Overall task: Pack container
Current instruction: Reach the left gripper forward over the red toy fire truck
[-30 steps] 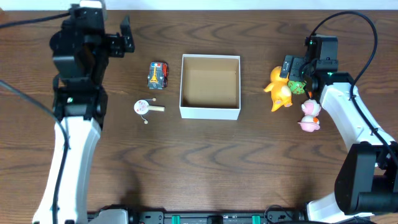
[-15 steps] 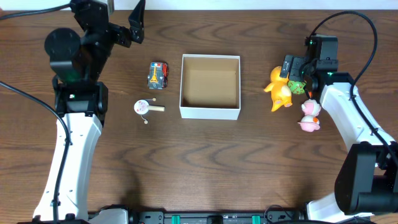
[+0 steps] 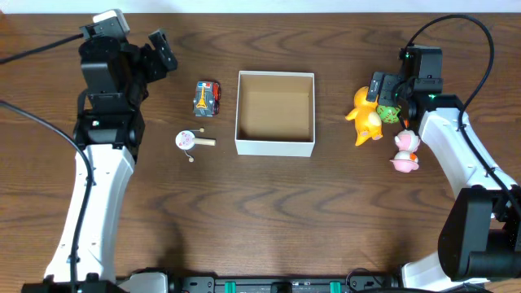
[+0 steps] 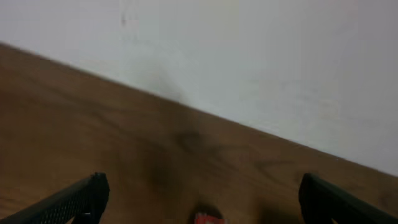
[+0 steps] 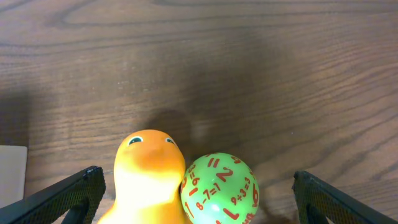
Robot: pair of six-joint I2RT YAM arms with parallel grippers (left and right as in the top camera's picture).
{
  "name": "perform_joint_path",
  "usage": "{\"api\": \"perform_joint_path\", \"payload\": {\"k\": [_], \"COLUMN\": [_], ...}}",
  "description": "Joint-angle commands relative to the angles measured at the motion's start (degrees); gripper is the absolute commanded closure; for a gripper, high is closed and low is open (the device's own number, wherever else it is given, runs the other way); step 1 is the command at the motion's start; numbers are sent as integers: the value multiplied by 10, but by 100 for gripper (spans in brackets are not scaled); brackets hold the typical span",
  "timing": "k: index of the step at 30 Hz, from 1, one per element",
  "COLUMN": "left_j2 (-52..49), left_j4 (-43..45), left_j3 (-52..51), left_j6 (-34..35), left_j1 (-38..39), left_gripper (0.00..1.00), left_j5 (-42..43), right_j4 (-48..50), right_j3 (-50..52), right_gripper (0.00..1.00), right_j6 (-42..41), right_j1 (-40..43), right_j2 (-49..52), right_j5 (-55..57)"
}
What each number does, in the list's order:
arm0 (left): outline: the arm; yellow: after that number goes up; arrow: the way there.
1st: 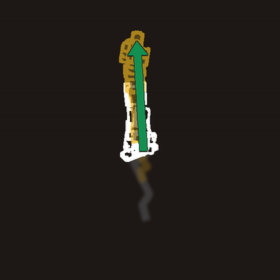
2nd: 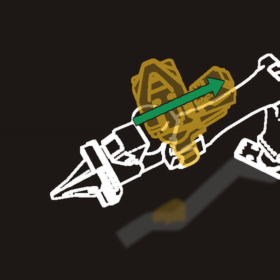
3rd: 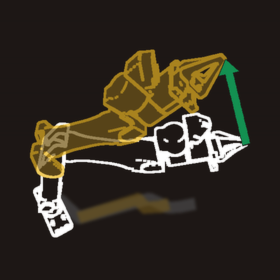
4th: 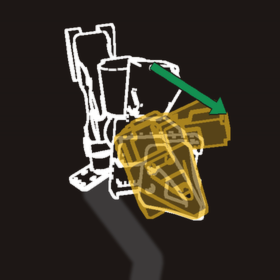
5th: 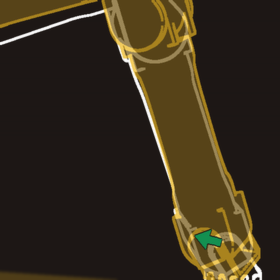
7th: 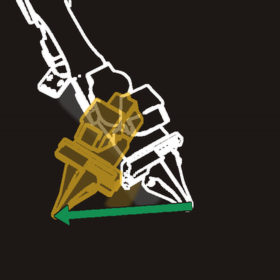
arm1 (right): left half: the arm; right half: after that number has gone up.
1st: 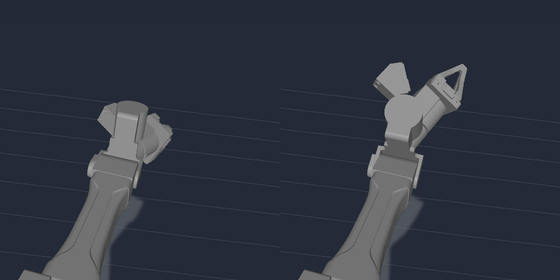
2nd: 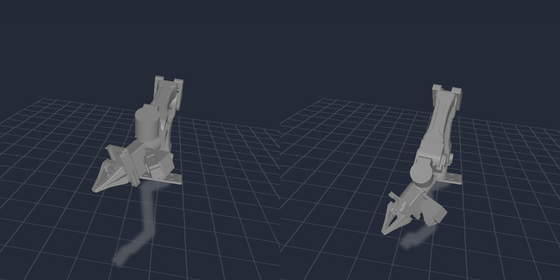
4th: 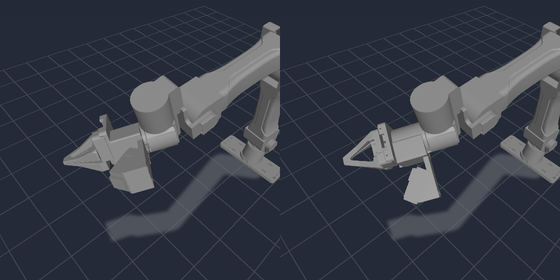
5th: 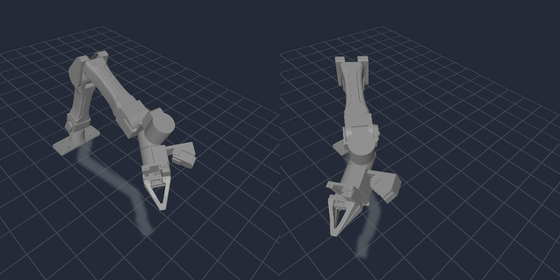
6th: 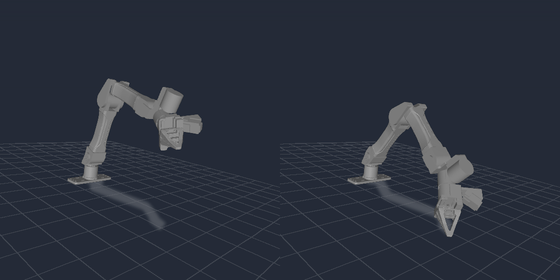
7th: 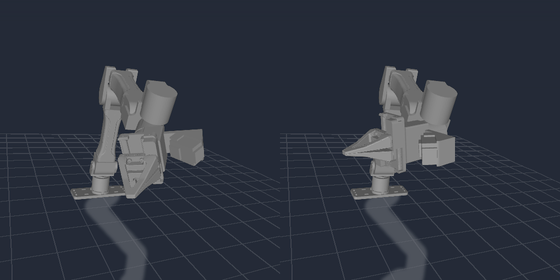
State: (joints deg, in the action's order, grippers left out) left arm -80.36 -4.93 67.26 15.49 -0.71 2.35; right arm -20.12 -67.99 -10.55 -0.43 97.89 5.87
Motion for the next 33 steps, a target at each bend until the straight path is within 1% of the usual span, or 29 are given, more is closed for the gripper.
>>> {"api": "perform_joint_path", "payload": {"k": [1, 7, 13, 14, 17, 22, 25, 27, 30, 33], "left_j2": [-32, -92, -114, -114, -116, -125, -138, -151, -180, -213], "left_j4": [-4, -4, -15, -9, -6, -21, -75, -124, -207, -277], "left_j3": [9, 9, 9, 9, 9, 31, 87, 137, 228, 313], "left_j6": [10, -13, -13, -18, -92, -99, -102, -122, -142, -144], "left_j1": [22, 61, 59, 59, 59, 57, 51, 50, 50, 49], "left_gripper": [2, 2, 2, 2, 0, 4, 5, 5, 9, 13], "left_j5": [-13, -13, -13, -13, 17, 19, 19, 19, 18, 10], "right_j4": [-1, -1, -1, -1, -1, -1, -1, -1, -1, -1], "right_j3": [-11, -11, -11, -11, -11, -11, -11, -11, -11, -11], "right_gripper": [1, 1, 1, 1, 1, 1, 1, 1, 1, 1], "right_j6": [-10, -10, -10, -10, -10, -10, -10, -10, -10, -10], "right_j1": [4, 4, 4, 4, 4, 4, 4, 4, 4, 4], "right_j2": [1, 1, 1, 1, 1, 1, 1, 1, 1, 1], "right_j5": [3, 3, 3, 3, 3, 3, 3, 3, 3, 3]}}
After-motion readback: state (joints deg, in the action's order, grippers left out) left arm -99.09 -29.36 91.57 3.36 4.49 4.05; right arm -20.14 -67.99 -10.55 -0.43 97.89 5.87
